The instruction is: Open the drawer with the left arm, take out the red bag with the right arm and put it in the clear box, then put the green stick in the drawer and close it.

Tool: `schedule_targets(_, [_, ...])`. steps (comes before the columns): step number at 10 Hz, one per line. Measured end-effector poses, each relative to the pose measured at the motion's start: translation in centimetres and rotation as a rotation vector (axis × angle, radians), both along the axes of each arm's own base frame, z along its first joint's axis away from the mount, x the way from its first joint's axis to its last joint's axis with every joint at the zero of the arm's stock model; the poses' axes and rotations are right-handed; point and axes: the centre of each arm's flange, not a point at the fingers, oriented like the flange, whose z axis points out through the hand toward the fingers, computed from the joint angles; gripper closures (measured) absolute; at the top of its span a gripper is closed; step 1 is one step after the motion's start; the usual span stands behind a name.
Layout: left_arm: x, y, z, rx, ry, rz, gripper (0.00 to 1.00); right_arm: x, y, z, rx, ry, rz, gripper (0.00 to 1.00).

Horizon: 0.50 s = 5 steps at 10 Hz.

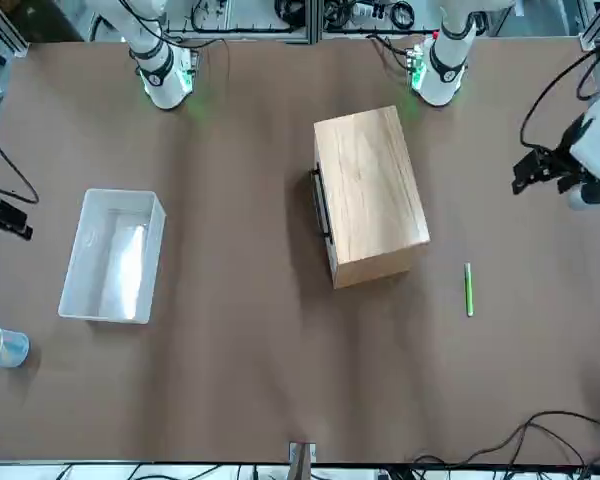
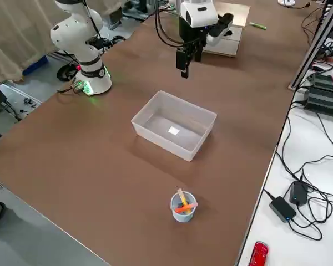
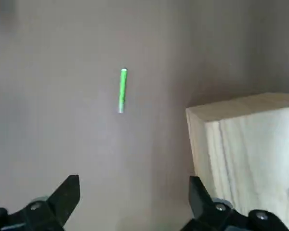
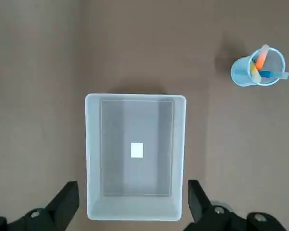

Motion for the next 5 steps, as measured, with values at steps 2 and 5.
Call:
schedule_targets(2, [-0.5,-6.7,-1.6,-0.001,0.03,0.011,0.0,0.5,1.5,-0.9,0.001,0.014,0.025,0.0])
schedule_targets(5, [-1.5,-15.9,-5.3,-0.006,0.09,0.069,0.0,0.7,2.2,-1.1,0.0,0.014,0.025,0.0])
